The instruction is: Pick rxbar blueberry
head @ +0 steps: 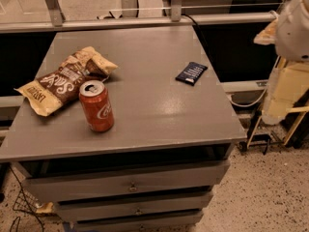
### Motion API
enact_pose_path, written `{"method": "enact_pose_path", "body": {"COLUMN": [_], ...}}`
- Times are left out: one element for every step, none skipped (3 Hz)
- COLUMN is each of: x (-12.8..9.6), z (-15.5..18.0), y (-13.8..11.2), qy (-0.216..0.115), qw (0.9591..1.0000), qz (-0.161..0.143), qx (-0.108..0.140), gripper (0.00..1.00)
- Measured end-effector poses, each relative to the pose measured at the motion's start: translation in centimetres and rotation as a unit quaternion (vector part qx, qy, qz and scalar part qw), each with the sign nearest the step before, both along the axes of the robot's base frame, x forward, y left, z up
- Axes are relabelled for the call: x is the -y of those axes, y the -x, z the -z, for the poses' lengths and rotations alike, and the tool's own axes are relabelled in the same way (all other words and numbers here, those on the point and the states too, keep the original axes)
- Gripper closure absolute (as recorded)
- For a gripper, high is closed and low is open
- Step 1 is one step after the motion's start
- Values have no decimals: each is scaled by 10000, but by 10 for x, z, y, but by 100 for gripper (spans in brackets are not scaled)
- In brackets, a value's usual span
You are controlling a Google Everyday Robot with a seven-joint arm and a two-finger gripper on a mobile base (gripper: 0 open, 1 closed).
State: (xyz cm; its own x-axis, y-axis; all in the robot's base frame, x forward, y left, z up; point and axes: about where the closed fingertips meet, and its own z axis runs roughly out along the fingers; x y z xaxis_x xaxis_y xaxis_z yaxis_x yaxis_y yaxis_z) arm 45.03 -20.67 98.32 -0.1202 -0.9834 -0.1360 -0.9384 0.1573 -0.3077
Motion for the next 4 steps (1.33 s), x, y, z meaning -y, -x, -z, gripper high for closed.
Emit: {"method": "enact_pose_path", "body": {"x": [-44,-69,-73,-74], "z": [7,19,15,16], "y": [-53,-105,-117,-120], "qy": [1068,2002,2229,2241], "qw": [9826,9454,9342,9325], "qz": [-1520,-2573,-2778,-2823], "qx": [80,37,202,223], "gripper": [0,0,0,0]}}
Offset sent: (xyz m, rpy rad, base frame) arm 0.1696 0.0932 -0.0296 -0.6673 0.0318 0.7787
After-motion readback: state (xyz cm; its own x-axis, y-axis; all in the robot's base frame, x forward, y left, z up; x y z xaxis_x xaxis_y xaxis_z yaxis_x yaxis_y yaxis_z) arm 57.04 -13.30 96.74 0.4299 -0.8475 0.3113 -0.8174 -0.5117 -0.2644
